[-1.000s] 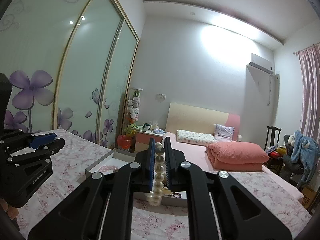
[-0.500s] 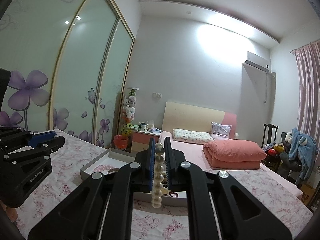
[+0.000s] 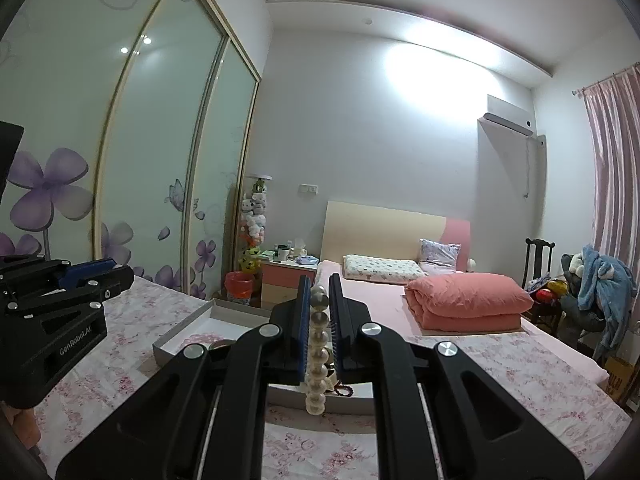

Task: Organize jewelry
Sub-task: 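Lower the pearl earring and pearl bracelet into the grey tray and open both tools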

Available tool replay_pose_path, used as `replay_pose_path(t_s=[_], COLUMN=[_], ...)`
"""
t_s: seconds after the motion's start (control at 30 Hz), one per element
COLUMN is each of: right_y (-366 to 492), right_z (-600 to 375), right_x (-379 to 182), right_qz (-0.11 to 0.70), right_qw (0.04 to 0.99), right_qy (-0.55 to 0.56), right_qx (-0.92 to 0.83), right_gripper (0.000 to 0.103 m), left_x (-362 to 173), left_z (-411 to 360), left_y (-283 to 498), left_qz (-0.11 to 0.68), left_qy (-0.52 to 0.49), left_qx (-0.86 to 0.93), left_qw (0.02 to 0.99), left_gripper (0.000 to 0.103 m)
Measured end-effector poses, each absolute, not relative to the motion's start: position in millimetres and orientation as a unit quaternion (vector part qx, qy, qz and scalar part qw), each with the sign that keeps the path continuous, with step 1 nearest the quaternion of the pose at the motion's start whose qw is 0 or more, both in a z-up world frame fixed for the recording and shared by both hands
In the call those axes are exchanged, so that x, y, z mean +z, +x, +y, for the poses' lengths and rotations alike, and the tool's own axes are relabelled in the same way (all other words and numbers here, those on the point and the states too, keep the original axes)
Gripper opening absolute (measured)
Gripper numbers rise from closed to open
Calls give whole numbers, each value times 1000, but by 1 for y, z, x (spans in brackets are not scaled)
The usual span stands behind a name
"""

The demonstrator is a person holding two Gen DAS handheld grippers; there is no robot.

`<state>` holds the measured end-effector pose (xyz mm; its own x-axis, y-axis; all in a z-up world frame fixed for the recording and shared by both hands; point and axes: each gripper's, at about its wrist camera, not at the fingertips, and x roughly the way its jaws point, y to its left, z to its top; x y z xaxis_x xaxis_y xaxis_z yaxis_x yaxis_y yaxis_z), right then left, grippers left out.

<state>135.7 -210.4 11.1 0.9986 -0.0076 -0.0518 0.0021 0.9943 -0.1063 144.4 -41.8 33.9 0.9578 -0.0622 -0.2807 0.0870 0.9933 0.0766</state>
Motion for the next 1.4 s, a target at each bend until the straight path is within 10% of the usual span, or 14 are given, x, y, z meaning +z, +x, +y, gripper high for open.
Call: replay_pose_path(t_s=[1.03,1.4], right_y=[202,296], right_z=[-228,-257], right_x=[12,-33], right_qz=[35,158], right_qw=[998,986], right_qy=[-48,48], right_qx=[-4,32], right_gripper=[10,10], left_x=[17,-16], left_z=[-58,-77], left_y=[236,320], left_qz=[173,238], left_qy=[36,20], left_qx=[-65,-88], left_qw=[982,967], left_gripper=[16,17])
